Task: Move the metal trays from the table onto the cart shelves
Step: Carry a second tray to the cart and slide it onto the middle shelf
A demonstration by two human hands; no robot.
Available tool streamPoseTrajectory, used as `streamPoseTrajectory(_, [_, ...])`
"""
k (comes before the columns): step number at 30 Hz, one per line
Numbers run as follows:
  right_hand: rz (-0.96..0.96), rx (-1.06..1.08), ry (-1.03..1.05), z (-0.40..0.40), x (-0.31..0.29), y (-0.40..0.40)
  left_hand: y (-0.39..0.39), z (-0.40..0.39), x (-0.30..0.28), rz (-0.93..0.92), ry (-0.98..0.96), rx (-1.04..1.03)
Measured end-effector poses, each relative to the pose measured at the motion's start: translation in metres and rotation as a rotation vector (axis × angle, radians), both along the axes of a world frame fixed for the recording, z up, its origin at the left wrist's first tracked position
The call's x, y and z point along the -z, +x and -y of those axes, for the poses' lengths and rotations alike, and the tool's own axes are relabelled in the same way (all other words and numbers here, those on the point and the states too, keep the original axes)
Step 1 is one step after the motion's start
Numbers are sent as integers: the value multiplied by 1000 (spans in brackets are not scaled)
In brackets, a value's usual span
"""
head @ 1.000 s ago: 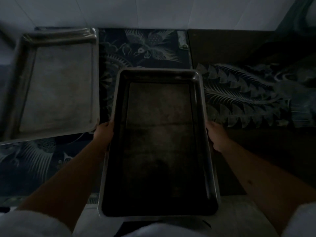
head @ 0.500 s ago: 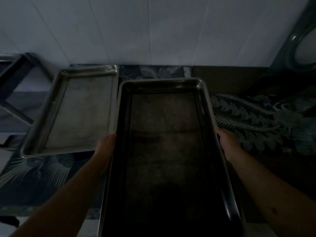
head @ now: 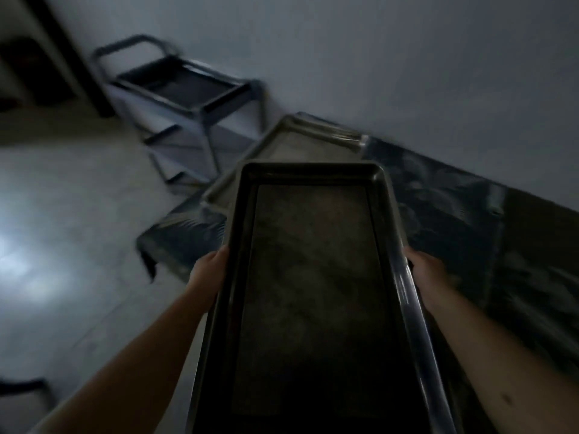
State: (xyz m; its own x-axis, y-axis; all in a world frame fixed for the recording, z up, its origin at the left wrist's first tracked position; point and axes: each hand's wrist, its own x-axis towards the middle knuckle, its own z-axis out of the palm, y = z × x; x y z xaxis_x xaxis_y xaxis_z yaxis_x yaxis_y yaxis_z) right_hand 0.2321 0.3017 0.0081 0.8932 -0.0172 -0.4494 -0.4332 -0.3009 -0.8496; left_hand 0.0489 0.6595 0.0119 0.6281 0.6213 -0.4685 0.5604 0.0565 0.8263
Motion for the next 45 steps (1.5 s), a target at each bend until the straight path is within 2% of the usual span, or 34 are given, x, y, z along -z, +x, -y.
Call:
streamPoseTrajectory(5, [46,-398,30,-164,6,-15,-138,-67,1,61,46,-396])
streamPoseTrajectory(7, [48,-544,36,-230,9,-41,-201,-87,2,47,99,-553])
streamPoseTrajectory(10, [61,-762,45,-323,12,-90,-292,-108,7,96,66,-777])
streamPoseTrajectory(13, [153,-951,21,-403,7,-142,-365,-121,7,122,40,-970])
streamPoseTrajectory(15, [189,-1035,-4,-444,3,-169,-395,-135,9,142,56,-1050])
streamPoseTrajectory(18, [201,-1049,-3,-486,2,-196,-424,-166,8,144,91,-1080])
streamPoseTrajectory(26, [210,-1034,9,-551,7,-235,-465,-236,14,72,124,-1033])
streamPoseTrajectory(34, [219,-1053,-83,-635,20,-209,-435,-324,39,83,45,-1027])
streamPoseTrajectory(40, [202,-1070,-74,-757,46,-163,-388,-444,53,68,68,-1029])
streamPoseTrajectory(45, [268,-1184,-88,-883,31,-128,-359,-540,39,58,84,-1101])
